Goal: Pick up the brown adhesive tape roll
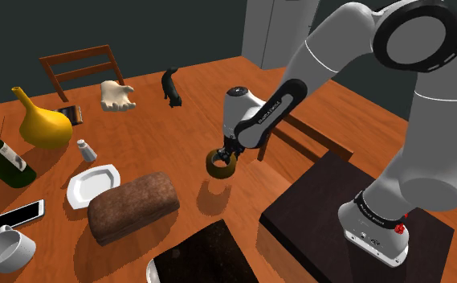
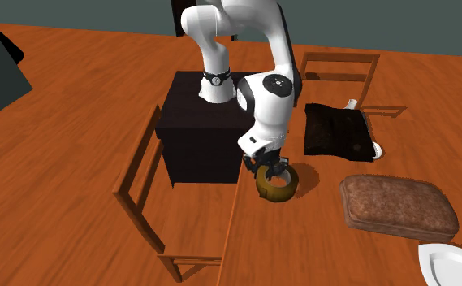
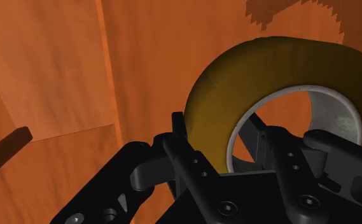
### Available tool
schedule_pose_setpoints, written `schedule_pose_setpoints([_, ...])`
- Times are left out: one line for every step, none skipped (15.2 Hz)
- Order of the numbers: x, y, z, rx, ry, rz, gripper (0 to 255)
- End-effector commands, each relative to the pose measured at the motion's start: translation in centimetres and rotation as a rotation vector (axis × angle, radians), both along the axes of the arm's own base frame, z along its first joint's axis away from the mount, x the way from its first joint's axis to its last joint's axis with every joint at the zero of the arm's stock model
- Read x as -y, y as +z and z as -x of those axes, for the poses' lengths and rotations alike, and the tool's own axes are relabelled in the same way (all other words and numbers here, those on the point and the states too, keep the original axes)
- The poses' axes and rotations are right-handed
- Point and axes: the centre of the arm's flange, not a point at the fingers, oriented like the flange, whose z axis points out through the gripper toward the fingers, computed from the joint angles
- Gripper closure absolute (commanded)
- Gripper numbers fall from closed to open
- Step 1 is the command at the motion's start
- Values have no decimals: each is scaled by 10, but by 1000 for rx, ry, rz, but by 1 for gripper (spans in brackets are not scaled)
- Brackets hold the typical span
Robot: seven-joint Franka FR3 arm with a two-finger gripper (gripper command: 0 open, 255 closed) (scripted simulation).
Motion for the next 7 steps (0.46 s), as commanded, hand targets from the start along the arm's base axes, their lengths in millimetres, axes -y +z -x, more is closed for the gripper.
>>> schedule_pose_setpoints([0,11,0,0,0,0,255])
schedule_pose_setpoints([0,17,0,0,0,0,255])
schedule_pose_setpoints([0,22,0,0,0,0,255])
schedule_pose_setpoints([0,27,0,0,0,0,255])
schedule_pose_setpoints([0,33,0,0,0,0,255])
schedule_pose_setpoints([0,33,0,0,0,0,255])
schedule_pose_setpoints([0,33,0,0,0,0,255])
